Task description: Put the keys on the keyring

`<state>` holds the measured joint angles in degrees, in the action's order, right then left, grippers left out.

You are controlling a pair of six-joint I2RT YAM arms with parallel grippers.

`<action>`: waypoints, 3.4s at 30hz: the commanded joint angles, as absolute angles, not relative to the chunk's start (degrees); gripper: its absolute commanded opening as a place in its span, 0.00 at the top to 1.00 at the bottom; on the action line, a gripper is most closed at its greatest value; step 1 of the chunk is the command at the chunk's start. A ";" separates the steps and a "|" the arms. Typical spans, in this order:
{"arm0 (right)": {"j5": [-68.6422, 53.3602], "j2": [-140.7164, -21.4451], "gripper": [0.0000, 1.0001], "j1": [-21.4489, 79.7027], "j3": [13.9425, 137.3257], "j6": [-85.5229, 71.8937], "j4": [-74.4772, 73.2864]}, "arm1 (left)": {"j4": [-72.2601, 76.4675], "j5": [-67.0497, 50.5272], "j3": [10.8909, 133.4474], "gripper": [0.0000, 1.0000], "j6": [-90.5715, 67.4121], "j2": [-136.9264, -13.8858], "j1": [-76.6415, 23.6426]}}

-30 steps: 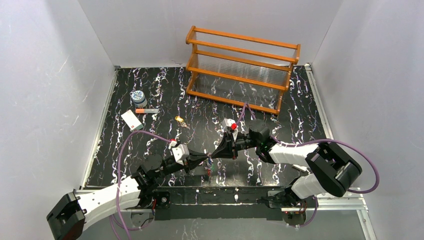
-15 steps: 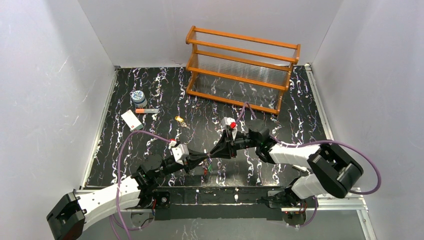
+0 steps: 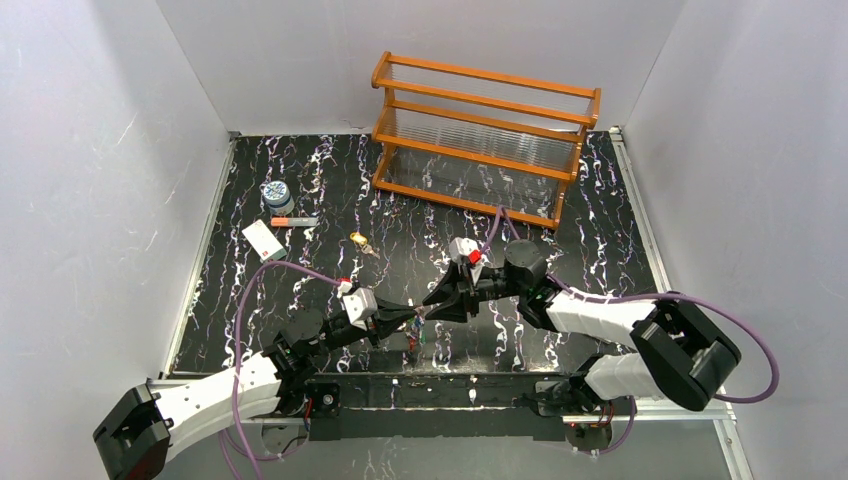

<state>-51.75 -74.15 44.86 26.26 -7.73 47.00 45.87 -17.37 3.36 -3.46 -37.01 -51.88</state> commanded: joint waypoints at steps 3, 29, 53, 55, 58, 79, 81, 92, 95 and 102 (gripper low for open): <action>-54.87 -77.95 0.57 45.17 28.08 -10.52 53.61 | 48.87 -17.98 3.87 1.00 -3.34 -36.13 -52.05; -54.17 -80.32 0.90 45.96 28.81 -13.77 57.90 | 49.14 -18.01 3.69 1.00 -3.78 -36.55 -52.03; -42.91 -72.35 0.99 45.92 36.80 9.50 10.00 | 37.20 -17.69 9.85 0.55 4.33 -39.33 -52.02; -42.34 -72.23 0.99 46.05 37.60 10.41 7.94 | 33.41 -18.47 11.43 0.55 6.04 -39.95 -52.03; -41.76 -72.25 0.99 46.25 38.84 11.34 5.23 | 28.93 -19.62 14.32 0.57 8.33 -41.22 -52.03; -41.92 -72.42 0.99 47.92 41.12 11.47 3.87 | 27.69 -25.93 19.29 0.77 8.82 -54.62 -52.03; -41.92 -72.32 0.99 48.12 41.07 11.59 3.87 | 27.92 -25.79 19.25 0.79 8.67 -54.97 -52.10; -42.44 -72.51 0.99 48.29 40.96 11.68 4.20 | 31.18 -25.46 18.31 0.89 6.33 -55.84 -52.07; -42.06 -72.14 0.98 48.33 40.67 11.33 4.80 | 31.32 -25.49 18.11 1.00 6.17 -56.07 -52.12; -40.23 -70.01 0.68 47.66 37.26 6.64 11.54 | 34.01 -24.36 16.18 1.00 3.68 -54.89 -52.12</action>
